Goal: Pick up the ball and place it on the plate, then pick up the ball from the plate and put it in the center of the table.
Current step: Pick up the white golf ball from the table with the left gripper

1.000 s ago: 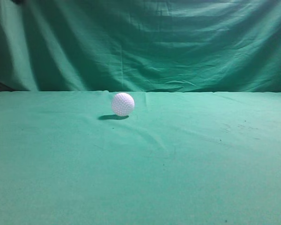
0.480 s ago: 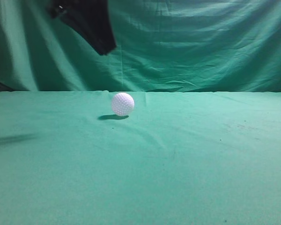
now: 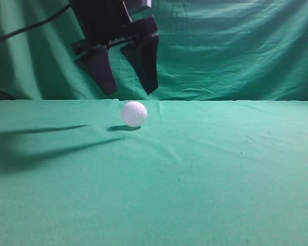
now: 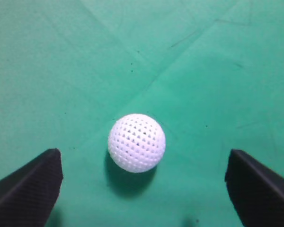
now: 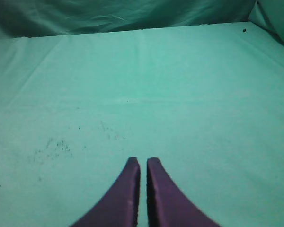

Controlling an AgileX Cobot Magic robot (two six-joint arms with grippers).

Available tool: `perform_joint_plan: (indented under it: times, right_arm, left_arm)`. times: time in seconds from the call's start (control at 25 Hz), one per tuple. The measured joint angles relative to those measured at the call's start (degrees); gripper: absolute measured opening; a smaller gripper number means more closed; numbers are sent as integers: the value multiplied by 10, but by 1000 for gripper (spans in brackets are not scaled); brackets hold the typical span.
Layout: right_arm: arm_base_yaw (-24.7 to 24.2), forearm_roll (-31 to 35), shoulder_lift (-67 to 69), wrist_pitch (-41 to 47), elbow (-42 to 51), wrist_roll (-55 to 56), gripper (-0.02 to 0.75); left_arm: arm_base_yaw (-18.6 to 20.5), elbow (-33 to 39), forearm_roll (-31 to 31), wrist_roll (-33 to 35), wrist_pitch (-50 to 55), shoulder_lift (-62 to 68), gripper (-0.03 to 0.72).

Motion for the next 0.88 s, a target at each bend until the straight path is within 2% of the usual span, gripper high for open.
perform_joint_plan:
  times: [0.36,0.6,0.64,0.68,0.88]
  right_arm:
    - [0,0,0,0,0,0,0]
    - [0,0,0,0,0,0,0]
    - [0,0,0,0,0,0,0]
    - [0,0,0,0,0,0,0]
    - [0,0,0,0,0,0,0]
  left_arm:
    - [0,-65,17,-17,26,70,644]
    - [0,-74,21,-18,36,96,644]
    - [0,-74,21,-18,36,98,587]
    - [0,-74,21,-18,36,99,586]
    - [0,-75,22,-18,37,99,382]
